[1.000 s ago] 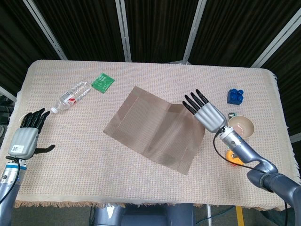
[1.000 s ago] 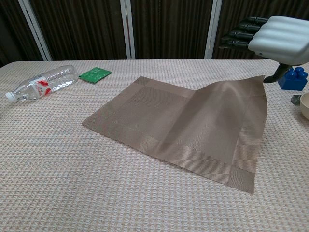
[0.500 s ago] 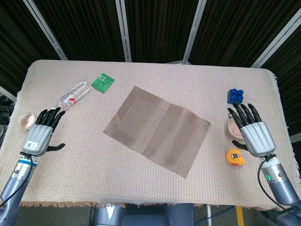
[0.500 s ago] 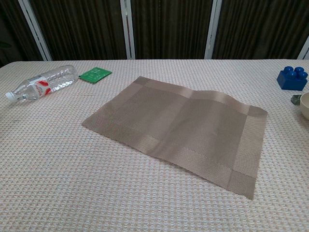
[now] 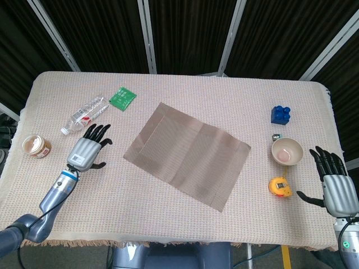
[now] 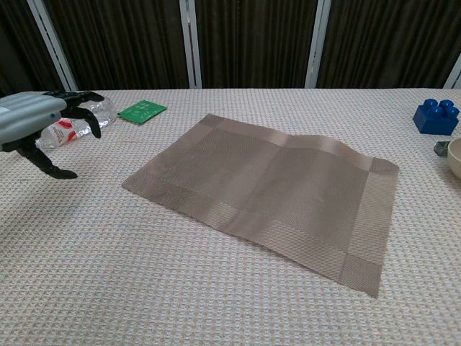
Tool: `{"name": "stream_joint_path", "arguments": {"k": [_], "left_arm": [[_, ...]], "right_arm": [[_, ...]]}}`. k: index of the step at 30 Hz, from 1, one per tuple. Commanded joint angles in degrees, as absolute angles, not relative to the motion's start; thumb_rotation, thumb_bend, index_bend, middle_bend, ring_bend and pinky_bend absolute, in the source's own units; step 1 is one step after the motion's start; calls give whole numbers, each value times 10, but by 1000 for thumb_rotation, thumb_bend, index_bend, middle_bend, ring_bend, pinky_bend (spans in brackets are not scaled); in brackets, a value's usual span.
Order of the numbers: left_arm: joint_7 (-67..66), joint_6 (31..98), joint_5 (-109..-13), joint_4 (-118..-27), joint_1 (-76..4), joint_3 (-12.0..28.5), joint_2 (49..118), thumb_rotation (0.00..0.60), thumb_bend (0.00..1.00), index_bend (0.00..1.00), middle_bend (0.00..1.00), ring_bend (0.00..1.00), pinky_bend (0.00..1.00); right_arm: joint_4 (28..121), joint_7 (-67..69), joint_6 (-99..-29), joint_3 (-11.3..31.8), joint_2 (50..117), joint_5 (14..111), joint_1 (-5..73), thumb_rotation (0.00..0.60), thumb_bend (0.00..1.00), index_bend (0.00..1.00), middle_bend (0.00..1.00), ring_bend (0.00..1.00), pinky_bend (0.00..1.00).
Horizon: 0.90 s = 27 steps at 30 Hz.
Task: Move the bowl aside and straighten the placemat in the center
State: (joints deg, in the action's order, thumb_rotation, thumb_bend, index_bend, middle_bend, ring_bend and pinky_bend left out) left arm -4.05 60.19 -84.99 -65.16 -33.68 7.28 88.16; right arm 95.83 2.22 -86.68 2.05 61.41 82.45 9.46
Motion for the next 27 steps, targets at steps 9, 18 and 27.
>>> {"name": "stream_joint_path", "arguments": {"k": [9, 18, 27], "left_arm": [[33, 556, -859, -462, -405, 71, 1024, 600, 226, 360, 0, 0, 0], [38, 552, -862, -416, -420, 62, 1059, 600, 226, 361, 0, 0, 0], [45, 547, -855, -396, -417, 54, 1066, 600, 226, 361, 0, 0, 0]], "right_arm": [[956, 12, -851, 21, 615, 829, 91, 600, 0, 0, 0, 0, 0], [956, 20, -846, 27, 611, 833, 88, 600, 0, 0, 0, 0, 0], [957, 27, -848, 31, 609, 840, 85, 600, 0, 0, 0, 0, 0]]}}
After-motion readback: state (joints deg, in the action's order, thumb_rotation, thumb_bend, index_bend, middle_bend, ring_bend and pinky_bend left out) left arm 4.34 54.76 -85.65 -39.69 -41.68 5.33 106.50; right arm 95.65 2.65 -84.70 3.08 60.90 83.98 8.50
